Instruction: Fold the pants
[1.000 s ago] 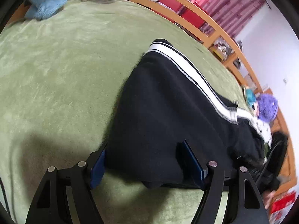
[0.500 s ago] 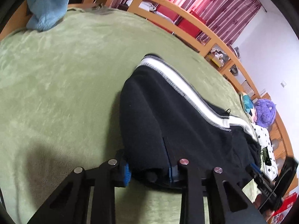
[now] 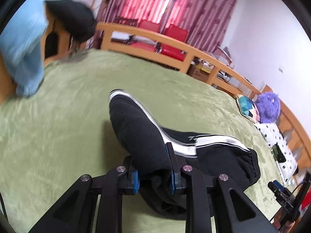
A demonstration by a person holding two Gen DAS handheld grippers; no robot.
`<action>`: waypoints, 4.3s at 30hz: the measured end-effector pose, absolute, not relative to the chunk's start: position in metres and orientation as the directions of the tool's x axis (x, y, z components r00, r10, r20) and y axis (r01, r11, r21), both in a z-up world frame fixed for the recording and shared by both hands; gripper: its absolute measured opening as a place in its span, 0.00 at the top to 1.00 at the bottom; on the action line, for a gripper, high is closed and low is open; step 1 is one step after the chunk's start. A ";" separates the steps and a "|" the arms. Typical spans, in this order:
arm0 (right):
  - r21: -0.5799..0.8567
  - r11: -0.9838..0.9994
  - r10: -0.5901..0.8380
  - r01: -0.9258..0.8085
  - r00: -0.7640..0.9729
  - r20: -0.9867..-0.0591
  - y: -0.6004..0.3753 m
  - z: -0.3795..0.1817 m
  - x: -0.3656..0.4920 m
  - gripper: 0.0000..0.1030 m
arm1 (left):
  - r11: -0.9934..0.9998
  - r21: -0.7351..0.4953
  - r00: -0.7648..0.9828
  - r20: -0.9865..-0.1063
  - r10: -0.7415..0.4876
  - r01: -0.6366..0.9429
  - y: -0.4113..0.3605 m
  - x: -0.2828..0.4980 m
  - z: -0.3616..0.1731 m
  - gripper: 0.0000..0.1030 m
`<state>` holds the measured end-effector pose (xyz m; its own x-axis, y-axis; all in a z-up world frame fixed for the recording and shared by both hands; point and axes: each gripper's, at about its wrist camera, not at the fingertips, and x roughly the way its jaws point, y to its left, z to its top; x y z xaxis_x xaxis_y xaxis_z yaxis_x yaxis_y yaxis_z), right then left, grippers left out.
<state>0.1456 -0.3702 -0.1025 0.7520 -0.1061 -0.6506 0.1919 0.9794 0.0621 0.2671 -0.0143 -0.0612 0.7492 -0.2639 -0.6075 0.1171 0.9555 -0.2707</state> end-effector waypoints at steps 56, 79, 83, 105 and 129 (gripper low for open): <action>0.267 0.958 0.141 0.107 0.636 -0.759 -0.477 -0.162 0.248 0.76 | 0.916 -0.319 0.521 -0.754 -0.400 0.242 -0.131 0.253 -0.177 0.16; 0.103 0.985 -0.017 0.138 0.671 -0.741 -0.500 -0.171 0.198 0.37 | 0.880 -0.377 0.453 -0.756 -0.472 0.287 -0.156 0.251 -0.190 0.19; 0.157 0.974 -0.008 0.162 0.720 -0.694 -0.519 -0.147 0.205 0.29 | 0.870 -0.400 0.465 -0.736 -0.493 0.289 -0.161 0.277 -0.182 0.18; 0.363 0.932 0.285 0.017 0.585 -0.759 -0.527 -0.219 0.294 0.38 | 0.799 -0.546 0.353 -0.717 -0.601 0.253 -0.180 0.334 -0.229 0.71; 0.450 0.890 0.393 -0.072 0.620 -0.679 -0.311 -0.137 0.145 0.69 | 0.819 -0.519 0.390 -0.721 -0.573 0.245 0.026 0.177 -0.128 0.83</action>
